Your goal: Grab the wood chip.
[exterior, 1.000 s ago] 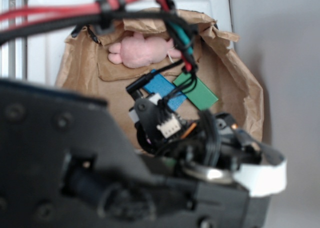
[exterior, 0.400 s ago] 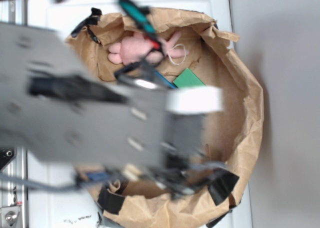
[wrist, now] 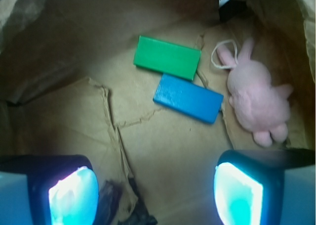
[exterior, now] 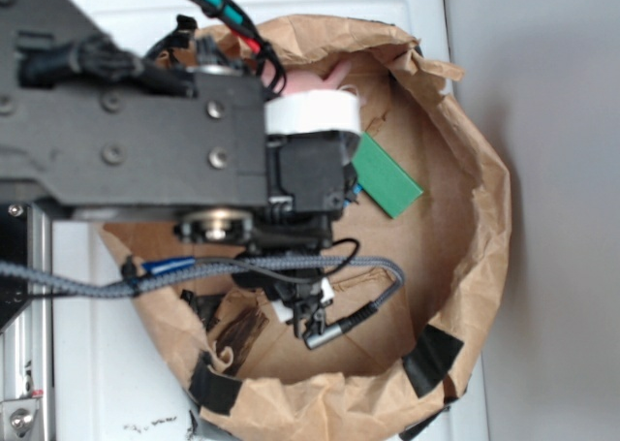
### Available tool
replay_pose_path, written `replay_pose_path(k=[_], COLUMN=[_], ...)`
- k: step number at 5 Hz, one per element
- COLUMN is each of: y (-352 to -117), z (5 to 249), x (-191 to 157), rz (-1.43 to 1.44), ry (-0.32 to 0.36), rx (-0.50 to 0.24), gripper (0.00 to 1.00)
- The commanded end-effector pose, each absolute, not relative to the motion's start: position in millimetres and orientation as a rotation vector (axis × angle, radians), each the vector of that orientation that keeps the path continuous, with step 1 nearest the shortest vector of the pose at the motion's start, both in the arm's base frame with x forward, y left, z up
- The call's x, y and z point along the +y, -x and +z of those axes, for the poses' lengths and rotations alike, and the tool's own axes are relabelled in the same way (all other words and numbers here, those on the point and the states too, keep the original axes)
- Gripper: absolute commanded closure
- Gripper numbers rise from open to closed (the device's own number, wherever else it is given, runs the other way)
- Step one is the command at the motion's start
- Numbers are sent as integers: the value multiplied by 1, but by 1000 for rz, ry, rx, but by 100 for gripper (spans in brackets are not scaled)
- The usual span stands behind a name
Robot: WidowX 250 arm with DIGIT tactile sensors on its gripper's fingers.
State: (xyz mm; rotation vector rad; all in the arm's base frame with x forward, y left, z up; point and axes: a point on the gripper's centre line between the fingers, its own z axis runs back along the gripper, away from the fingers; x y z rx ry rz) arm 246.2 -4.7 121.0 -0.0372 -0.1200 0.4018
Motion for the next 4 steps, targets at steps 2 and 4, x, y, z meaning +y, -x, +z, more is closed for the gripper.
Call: replay_pose_path(k=[2,4], y=[-215,-220], z=[89,86], x=[-19,-55], rz=[415,470], ry=[8,31], rx=[-43,-18], gripper=[0,0])
